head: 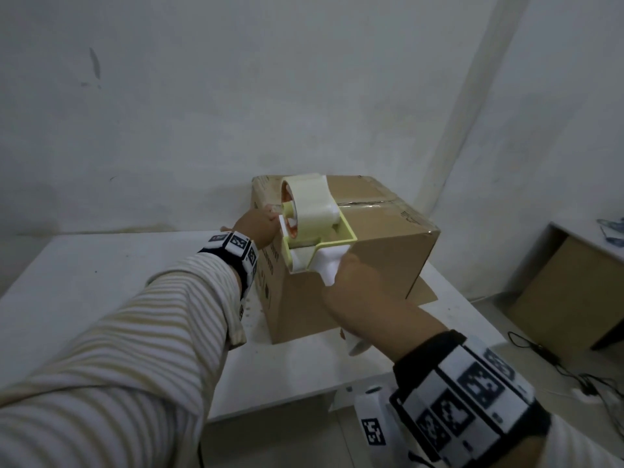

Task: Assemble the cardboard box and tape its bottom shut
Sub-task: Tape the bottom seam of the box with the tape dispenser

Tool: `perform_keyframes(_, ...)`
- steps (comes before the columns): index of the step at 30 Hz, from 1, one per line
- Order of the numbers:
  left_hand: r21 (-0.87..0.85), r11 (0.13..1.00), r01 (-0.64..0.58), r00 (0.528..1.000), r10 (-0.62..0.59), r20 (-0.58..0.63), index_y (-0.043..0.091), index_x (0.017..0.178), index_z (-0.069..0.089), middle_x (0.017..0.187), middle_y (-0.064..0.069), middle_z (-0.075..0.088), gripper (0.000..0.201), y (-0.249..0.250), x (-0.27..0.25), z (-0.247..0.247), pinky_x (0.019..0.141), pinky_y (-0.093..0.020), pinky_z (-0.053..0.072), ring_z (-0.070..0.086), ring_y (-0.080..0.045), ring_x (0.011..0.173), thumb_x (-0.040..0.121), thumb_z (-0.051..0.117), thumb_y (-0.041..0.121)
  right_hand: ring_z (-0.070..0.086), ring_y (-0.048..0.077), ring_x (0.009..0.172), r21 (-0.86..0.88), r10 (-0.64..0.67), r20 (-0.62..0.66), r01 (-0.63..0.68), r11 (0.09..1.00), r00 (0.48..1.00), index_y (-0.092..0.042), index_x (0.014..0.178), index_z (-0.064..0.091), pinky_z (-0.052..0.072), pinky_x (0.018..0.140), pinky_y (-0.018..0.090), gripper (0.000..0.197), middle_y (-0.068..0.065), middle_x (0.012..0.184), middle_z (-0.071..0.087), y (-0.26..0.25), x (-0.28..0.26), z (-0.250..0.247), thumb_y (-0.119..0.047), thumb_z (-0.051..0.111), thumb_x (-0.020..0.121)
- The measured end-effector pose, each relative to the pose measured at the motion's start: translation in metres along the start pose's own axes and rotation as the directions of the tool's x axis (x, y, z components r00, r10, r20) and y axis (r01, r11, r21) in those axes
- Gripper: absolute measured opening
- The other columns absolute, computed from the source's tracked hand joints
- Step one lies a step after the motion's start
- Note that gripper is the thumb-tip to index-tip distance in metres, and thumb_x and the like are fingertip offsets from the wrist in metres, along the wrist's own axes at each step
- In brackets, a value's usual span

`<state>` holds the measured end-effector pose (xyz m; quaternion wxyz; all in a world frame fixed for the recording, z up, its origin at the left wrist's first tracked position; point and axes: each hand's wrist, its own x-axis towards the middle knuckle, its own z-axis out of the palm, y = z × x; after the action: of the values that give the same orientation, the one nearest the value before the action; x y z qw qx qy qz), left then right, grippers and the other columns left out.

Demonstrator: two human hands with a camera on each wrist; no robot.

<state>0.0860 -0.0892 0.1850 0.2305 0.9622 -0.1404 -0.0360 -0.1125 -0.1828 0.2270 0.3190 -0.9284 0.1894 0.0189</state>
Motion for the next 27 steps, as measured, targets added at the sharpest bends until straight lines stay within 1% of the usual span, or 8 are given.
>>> perform_keyframes(3, -0.085, 0.996, 0.005, 1.0, -0.007, -0.018, 0.0, 0.129, 0.051, 0.137, -0.016, 0.05, 0.039, 0.003, -0.001, 0.009, 0.108, -0.051, 0.034, 0.046, -0.039, 0.126, 0.097, 0.036, 0.018, 0.046, 0.015, 0.076, 0.013, 0.009, -0.024, -0.008, 1.0, 1.0, -0.009, 0.117, 0.044, 0.037, 0.056, 0.024, 0.029, 0.004, 0.099, 0.051, 0.001, 0.002, 0.005, -0.015, 0.05, 0.089)
perform_keyframes(7, -0.211, 0.953, -0.218, 0.976, 0.212, -0.053, -0.002, 0.137, 0.044, 0.144, -0.023, 0.044, 0.043, -0.007, -0.016, 0.019, 0.109, -0.047, 0.038, 0.044, -0.038, 0.132, 0.098, 0.037, 0.012, 0.041, 0.007, 0.065, 0.084, 0.036, -0.036, -0.033, 0.996, 0.999, -0.015, 0.104, 0.039, 0.037, 0.053, 0.023, 0.023, -0.002, 0.085, 0.044, 0.007, 0.001, 0.009, -0.015, 0.055, 0.087)
perform_keyframes(10, -0.277, 0.864, -0.421, 0.897, 0.443, 0.02, -0.009, 0.121, 0.059, 0.126, -0.031, 0.058, 0.047, -0.018, -0.021, 0.025, 0.08, -0.063, 0.052, 0.06, -0.051, 0.108, 0.086, 0.035, 0.01, 0.049, 0.014, 0.078, 0.136, 0.044, -0.021, -0.04, 0.99, 0.999, -0.008, 0.112, 0.043, 0.039, 0.059, 0.023, 0.03, 0.0, 0.091, 0.045, 0.009, -0.003, 0.009, -0.017, 0.058, 0.087)
perform_keyframes(13, -0.396, 0.892, -0.217, 0.976, 0.21, -0.061, 0.011, 0.141, 0.043, 0.152, -0.012, 0.036, 0.043, -0.004, -0.032, 0.019, 0.112, -0.05, 0.034, 0.037, -0.034, 0.138, 0.099, 0.035, 0.018, 0.051, 0.022, 0.096, 0.171, 0.148, 0.075, -0.159, 0.972, 0.986, -0.008, 0.106, 0.046, 0.041, 0.07, 0.024, 0.024, 0.009, 0.104, 0.048, 0.01, -0.005, 0.009, -0.017, 0.06, 0.089)
perform_keyframes(17, -0.338, 0.911, -0.238, 0.97, 0.243, -0.026, 0.009, 0.151, 0.012, 0.161, -0.008, 0.007, 0.056, -0.008, -0.03, 0.028, 0.11, -0.039, 0.033, 0.024, -0.03, 0.144, 0.098, 0.03, 0.003, 0.062, 0.032, 0.101, 0.27, 0.191, 0.057, -0.2, 0.942, 0.98, -0.01, 0.104, 0.043, 0.054, 0.085, 0.038, 0.02, 0.019, 0.121, 0.058, 0.012, -0.011, 0.015, -0.011, 0.057, 0.089)
perform_keyframes(19, -0.431, 0.877, -0.211, 0.976, 0.213, -0.046, 0.01, 0.15, 0.021, 0.158, -0.011, 0.018, 0.051, -0.012, -0.035, 0.033, 0.109, -0.033, 0.031, 0.029, -0.027, 0.142, 0.1, 0.032, 0.009, 0.065, 0.033, 0.091, 0.274, 0.16, 0.049, -0.167, 0.947, 0.986, -0.012, 0.105, 0.045, 0.058, 0.07, 0.031, 0.02, 0.014, 0.107, 0.06, 0.015, -0.017, 0.012, -0.013, 0.057, 0.089)
perform_keyframes(22, -0.513, 0.814, -0.272, 0.961, 0.257, -0.101, 0.028, 0.142, 0.037, 0.143, -0.002, 0.046, 0.043, -0.019, -0.046, 0.039, 0.105, -0.033, 0.036, 0.044, -0.02, 0.13, 0.1, 0.036, 0.038, 0.054, 0.012, 0.06, 0.182, 0.047, -0.003, -0.046, 0.982, 0.999, -0.016, 0.102, 0.045, 0.039, 0.04, 0.019, 0.019, -0.001, 0.079, 0.05, 0.018, -0.026, 0.006, -0.019, 0.057, 0.088)
perform_keyframes(27, -0.526, 0.832, -0.175, 0.983, 0.178, -0.045, 0.017, 0.123, 0.056, 0.113, 0.001, 0.059, 0.026, -0.041, -0.05, 0.042, 0.093, -0.022, 0.044, 0.057, -0.014, 0.105, 0.099, 0.045, 0.021, 0.065, 0.03, 0.085, 0.076, -0.1, -0.009, 0.101, 0.992, 0.995, -0.012, 0.109, 0.051, 0.048, 0.058, 0.026, 0.028, 0.01, 0.103, 0.062, 0.003, -0.031, 0.012, -0.03, 0.056, 0.088)
